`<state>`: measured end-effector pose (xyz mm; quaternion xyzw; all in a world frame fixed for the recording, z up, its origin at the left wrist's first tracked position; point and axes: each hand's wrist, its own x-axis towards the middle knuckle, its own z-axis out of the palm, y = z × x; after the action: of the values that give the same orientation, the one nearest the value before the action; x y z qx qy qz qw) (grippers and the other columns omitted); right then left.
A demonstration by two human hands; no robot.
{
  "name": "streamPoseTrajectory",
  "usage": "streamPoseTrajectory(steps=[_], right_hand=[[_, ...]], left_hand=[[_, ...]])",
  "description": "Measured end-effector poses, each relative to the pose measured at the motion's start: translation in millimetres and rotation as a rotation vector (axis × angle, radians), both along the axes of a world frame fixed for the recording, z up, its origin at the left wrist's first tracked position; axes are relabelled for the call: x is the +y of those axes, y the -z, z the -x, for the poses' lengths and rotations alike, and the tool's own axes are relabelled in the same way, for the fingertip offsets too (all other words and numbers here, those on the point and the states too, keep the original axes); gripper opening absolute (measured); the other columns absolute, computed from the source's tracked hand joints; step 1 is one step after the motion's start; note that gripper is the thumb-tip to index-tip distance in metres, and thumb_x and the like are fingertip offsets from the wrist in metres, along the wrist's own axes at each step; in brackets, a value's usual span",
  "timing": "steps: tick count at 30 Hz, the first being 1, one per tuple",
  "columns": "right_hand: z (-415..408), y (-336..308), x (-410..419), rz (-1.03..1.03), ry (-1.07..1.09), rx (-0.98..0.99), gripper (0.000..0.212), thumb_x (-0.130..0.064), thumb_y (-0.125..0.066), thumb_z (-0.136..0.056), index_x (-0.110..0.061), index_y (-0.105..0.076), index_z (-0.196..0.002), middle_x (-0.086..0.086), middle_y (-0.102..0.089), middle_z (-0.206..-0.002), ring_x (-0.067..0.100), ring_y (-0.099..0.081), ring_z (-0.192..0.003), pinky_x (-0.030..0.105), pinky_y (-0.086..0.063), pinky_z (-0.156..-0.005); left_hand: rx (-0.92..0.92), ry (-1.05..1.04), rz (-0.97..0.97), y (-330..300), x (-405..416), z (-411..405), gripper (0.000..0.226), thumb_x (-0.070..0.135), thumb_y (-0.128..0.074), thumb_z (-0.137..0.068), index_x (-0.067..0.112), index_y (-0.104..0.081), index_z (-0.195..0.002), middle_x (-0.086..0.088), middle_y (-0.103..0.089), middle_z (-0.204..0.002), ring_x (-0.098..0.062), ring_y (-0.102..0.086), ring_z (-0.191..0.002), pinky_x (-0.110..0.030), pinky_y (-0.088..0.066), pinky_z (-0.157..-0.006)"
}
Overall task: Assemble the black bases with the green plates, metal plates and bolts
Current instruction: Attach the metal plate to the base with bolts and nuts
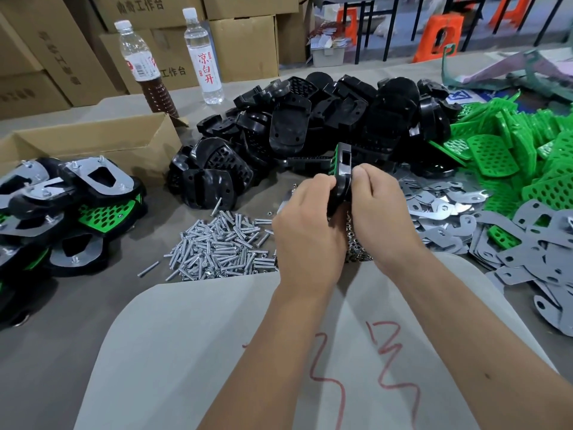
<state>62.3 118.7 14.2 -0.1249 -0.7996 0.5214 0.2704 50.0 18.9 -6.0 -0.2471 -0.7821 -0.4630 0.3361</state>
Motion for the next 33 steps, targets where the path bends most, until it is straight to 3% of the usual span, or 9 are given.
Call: streamPoseTrajectory(steps=[6, 9, 12, 17, 20, 22, 28, 30, 33], right_hand=[[-1.8, -1.5, 13.6, 0.104, -0.117, -0.053, 0.042, -0.032, -0.043, -0.102, -0.011, -0.043, -0.065, -0.007, -0.039, -0.055, 0.013, -0.032, -0.052, 0.034, -0.025, -0.056], [-6.4, 1.6, 20.6, -0.301, -0.103, -0.133, 0.043, -0.039, -0.045, -0.108, -0.014, -0.056, -0.074, -0.002, -0.057, -0.063, 0.019, -0.053, -0.061, 0.035, -0.037, -0.061], [-10.4, 1.8, 16.8, -0.788, -0.144, -0.455, 0.027, -0.052, -0.059, -0.1, -0.025, -0.059, -0.093, -0.002, -0.059, -0.093, 0.026, -0.059, -0.088, 0.038, -0.046, -0.073], [-11.3, -0.2, 4.5, -0.819, -0.248, -0.485, 0.023, -0.037, -0.059, -0.103, -0.02, -0.065, -0.089, 0.0, -0.063, -0.106, 0.03, -0.063, -0.102, 0.043, -0.053, -0.083], [-11.5, -3.4, 6.5, -0.796, -0.231, -0.479, 0.026, -0.038, -0.058, -0.104, -0.019, -0.061, -0.087, 0.003, -0.066, -0.102, 0.031, -0.063, -0.099, 0.044, -0.052, -0.081], [-12.8, -7.3, 11.0, -0.798, -0.249, -0.49, 0.023, -0.037, -0.06, -0.104, -0.017, -0.062, -0.092, 0.004, -0.063, -0.101, 0.03, -0.062, -0.097, 0.044, -0.052, -0.083], [-18.8, -14.9, 13.6, -0.841, -0.363, -0.578, 0.017, -0.023, -0.061, -0.102, -0.021, -0.064, -0.086, 0.0, -0.057, -0.103, 0.026, -0.061, -0.099, 0.04, -0.051, -0.084], [-17.7, -12.8, 11.7, -0.852, -0.34, -0.574, 0.018, -0.028, -0.057, -0.105, -0.018, -0.063, -0.091, 0.0, -0.056, -0.103, 0.026, -0.06, -0.098, 0.04, -0.05, -0.083], [-14.2, -7.6, 12.4, -0.781, -0.294, -0.503, 0.018, -0.025, -0.05, -0.108, -0.012, -0.055, -0.097, 0.006, -0.06, -0.101, 0.03, -0.059, -0.092, 0.046, -0.051, -0.081]], left_hand=[[-0.116, -0.015, -0.085, -1.5, -5.0, 4.2, 0.017, 0.007, -0.081, -0.082, 0.014, -0.068, -0.091, 0.007, -0.069, -0.082, -0.017, -0.064, -0.077, -0.041, -0.051, -0.069], [-0.294, -0.103, -0.332, -1.7, -11.9, 10.3, 0.025, 0.013, -0.084, -0.08, 0.019, -0.061, -0.089, 0.008, -0.068, -0.082, -0.014, -0.067, -0.077, -0.039, -0.055, -0.071], [-0.487, -0.041, -0.625, -2.1, -20.0, 21.5, 0.031, 0.007, -0.081, -0.086, 0.017, -0.052, -0.089, -0.009, -0.069, -0.091, -0.026, -0.072, -0.083, -0.045, -0.062, -0.075], [-0.875, 0.341, -1.086, -12.0, -27.8, 31.2, 0.041, -0.022, -0.064, -0.087, 0.009, -0.045, -0.108, -0.02, -0.066, -0.103, -0.035, -0.071, -0.089, -0.048, -0.066, -0.075], [-0.941, 0.491, -1.075, -14.5, -30.2, 30.1, 0.068, -0.025, -0.058, -0.083, 0.012, -0.047, -0.138, -0.021, -0.064, -0.126, -0.034, -0.071, -0.096, -0.055, -0.063, -0.079], [-0.964, 0.562, -1.026, -15.7, -31.4, 29.8, 0.071, -0.021, -0.056, -0.084, 0.02, -0.054, -0.142, -0.017, -0.065, -0.128, -0.034, -0.07, -0.1, -0.055, -0.062, -0.081], [-1.039, 0.559, -1.069, -19.3, -32.4, 28.7, 0.027, 0.022, -0.056, -0.104, 0.011, -0.058, -0.129, -0.019, -0.074, -0.112, -0.039, -0.074, -0.086, -0.063, -0.06, -0.087], [-1.011, 0.494, -1.05, -19.9, -30.9, 28.2, 0.012, 0.022, -0.054, -0.107, 0.012, -0.055, -0.112, -0.025, -0.071, -0.118, -0.044, -0.072, -0.089, -0.065, -0.058, -0.089], [-1.002, 0.472, -1.027, -19.1, -30.5, 29.0, 0.007, 0.017, -0.054, -0.107, 0.011, -0.051, -0.107, -0.022, -0.073, -0.103, -0.04, -0.074, -0.082, -0.053, -0.063, -0.075]])
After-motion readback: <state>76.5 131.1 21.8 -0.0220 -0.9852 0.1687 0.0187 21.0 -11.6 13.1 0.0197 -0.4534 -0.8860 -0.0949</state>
